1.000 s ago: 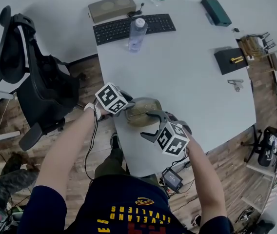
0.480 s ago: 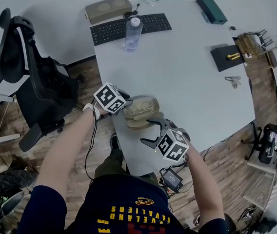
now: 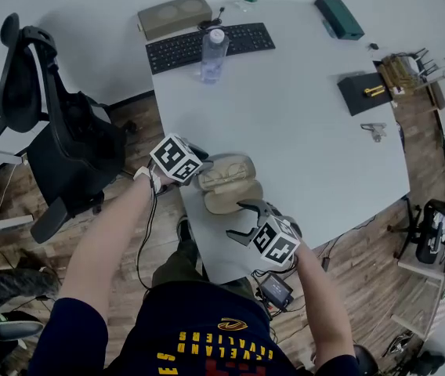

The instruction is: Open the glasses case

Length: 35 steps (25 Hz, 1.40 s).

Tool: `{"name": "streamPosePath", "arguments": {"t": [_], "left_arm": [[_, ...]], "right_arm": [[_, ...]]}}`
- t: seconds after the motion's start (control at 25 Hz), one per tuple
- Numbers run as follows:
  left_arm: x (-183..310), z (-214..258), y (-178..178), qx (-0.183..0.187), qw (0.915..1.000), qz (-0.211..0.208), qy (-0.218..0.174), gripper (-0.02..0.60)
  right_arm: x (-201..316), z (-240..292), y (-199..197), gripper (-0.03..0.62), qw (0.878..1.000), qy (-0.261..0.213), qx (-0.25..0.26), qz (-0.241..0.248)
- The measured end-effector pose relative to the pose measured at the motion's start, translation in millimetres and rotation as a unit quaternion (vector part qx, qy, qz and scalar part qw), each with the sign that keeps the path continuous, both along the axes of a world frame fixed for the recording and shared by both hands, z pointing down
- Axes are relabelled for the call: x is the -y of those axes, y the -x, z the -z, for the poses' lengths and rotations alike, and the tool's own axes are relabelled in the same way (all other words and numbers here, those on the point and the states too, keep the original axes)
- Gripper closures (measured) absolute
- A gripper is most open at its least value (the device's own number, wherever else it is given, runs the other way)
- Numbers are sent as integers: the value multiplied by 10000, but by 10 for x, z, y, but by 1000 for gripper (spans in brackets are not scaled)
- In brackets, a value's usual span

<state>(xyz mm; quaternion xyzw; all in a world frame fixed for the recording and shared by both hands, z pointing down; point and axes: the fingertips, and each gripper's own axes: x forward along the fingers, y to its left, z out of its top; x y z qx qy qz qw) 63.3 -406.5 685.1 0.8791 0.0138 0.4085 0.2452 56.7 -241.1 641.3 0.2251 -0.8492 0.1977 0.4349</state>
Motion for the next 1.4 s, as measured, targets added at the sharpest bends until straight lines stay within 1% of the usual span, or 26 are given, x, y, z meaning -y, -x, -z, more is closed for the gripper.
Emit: {"name": "streamPosePath", "arguments": {"t": [0.2,0.4,0.56,0.68,0.84,1.04,1.28,1.4], "left_arm": [[-10,-4,2,-4,10000,27,16,467],[7,-11,5,-29,10000,58,41,466],[-15,-45,5,23,10000,25,65,465],[-47,-95,15,116,9999,-63,-11,463],[-40,-88,11,95,9999,-62,1,463],[-49,-97,13,139,9999,-91,-8,463],[-46,-103,22,177,9998,-84,-72,464],[-45,-75,29,87,9998,-106,-123,463]], "right_arm": [[-62,-122,-7,260,9998,116,80,-161],[-41,-174,-11,260,9990,71,213,-377],[-23,-204,-19,260,9981,-23,323,-528],[-26,-232,-42,260,9968,-72,404,-680],[7,-221,-27,260,9946,-174,583,-840],[17,-300,-31,261,9928,-244,609,-999],[96,-231,-36,260,9882,-356,803,-1254],[157,-154,-22,261,9856,-490,887,-1353]]}}
